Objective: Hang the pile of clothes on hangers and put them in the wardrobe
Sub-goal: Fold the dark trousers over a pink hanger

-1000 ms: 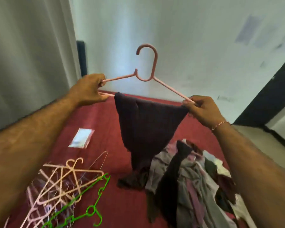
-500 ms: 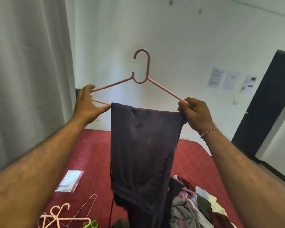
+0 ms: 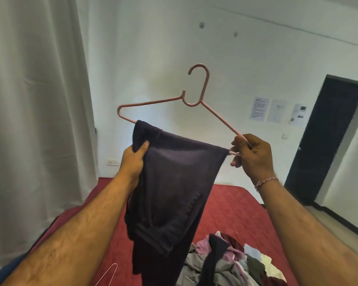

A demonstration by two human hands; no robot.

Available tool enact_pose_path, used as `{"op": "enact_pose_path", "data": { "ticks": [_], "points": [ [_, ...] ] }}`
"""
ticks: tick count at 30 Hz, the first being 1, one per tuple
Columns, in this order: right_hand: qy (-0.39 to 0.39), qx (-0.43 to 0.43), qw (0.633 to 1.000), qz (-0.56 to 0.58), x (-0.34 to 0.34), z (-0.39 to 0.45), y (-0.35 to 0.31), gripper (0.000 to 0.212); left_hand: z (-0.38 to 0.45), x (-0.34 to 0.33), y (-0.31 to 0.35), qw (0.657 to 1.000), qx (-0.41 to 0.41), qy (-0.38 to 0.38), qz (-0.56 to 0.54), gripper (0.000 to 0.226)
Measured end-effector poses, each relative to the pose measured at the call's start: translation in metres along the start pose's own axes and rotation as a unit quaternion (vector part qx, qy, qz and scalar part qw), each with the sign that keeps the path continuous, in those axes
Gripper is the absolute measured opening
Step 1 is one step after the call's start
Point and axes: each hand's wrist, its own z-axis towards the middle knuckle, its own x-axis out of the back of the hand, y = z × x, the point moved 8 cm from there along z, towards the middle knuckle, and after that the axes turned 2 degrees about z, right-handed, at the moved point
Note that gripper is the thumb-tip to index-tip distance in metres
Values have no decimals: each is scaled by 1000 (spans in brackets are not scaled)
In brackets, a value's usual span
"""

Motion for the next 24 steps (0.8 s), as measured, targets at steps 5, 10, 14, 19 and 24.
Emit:
{"op": "enact_pose_path", "data": {
  "ticks": [5, 10, 14, 19, 24],
  "points": [
    [37, -18, 999, -25, 32, -23, -9, 24, 5, -20, -8, 996, 0, -84, 32, 36],
    [123, -28, 990, -57, 73, -61, -30, 19, -18, -83, -23, 968, 14, -241, 64, 41],
    [174, -34, 978, -107, 117, -99, -58, 17, -51, -127, -34, 952, 32, -306, -2, 39],
    [266, -37, 944, -194, 206, -174, -143, 15, -114, -207, -19, 913, 81, -378, -127, 41],
    [338, -24, 899, -279, 276, -259, -250, 14, -201, -299, 53, 862, 104, -444, -223, 19]
  ]
}}
